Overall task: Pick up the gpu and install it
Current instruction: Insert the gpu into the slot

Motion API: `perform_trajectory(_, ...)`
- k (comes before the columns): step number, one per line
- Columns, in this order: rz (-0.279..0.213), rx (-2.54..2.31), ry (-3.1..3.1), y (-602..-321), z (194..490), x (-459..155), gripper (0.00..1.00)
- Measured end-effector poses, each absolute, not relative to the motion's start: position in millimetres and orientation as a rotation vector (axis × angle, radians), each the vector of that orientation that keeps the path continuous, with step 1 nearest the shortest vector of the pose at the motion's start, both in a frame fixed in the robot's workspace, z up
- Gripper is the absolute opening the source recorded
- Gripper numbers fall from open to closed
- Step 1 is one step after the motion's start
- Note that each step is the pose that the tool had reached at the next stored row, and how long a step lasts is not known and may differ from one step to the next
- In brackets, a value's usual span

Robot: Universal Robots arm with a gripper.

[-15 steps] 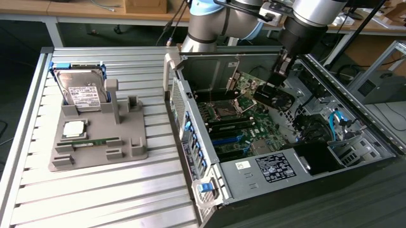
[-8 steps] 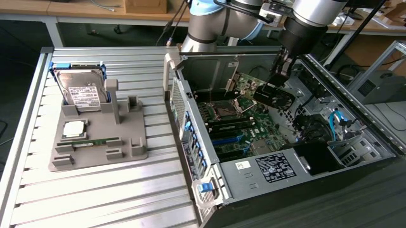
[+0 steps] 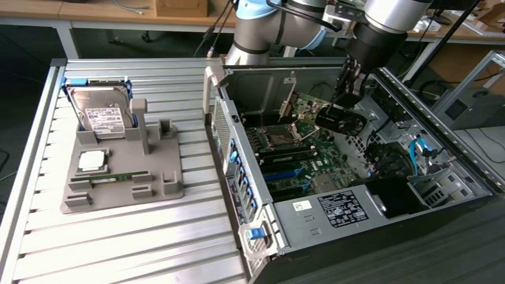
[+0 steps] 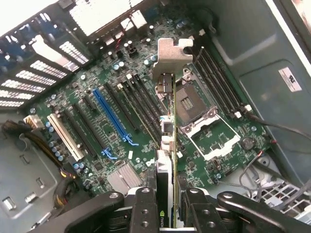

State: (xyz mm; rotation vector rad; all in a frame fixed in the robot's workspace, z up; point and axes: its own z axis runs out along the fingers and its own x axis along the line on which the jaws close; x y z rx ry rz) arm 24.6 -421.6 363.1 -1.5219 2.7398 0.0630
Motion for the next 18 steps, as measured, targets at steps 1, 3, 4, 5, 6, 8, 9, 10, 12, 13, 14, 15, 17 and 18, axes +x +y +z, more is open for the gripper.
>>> perform_trajectory(1,0.063,-1.537,2.731,-421.6,363.1,24.6,0.27)
perform_trajectory(3,0.063,-1.565,2.716,-421.6,363.0,24.6,0.27)
perform_trajectory(4,0.063,-1.578,2.709,-421.6,363.0,24.6,0.27)
perform_trajectory(5,0.063,-1.593,2.700,-421.6,362.9,24.6,0.27)
perform_trajectory(6,0.063,-1.606,2.693,-421.6,362.9,24.6,0.27)
perform_trajectory(8,0.063,-1.636,2.675,-421.6,362.8,24.6,0.27)
perform_trajectory(9,0.063,-1.651,2.666,-421.6,362.8,24.6,0.27)
perform_trajectory(10,0.063,-1.664,2.658,-421.6,362.7,24.6,0.27)
perform_trajectory(12,0.064,-1.692,2.641,-421.6,362.6,24.6,0.27)
perform_trajectory(13,0.064,-1.707,2.632,-421.6,362.6,24.6,0.27)
perform_trajectory(14,0.064,-1.721,2.623,-421.6,362.5,24.6,0.27)
perform_trajectory(15,0.064,-1.735,2.614,-421.6,362.4,24.6,0.27)
perform_trajectory(17,0.064,-1.763,2.596,-421.6,362.3,24.6,0.27)
perform_trajectory(18,0.064,-1.776,2.587,-421.6,362.3,24.6,0.27)
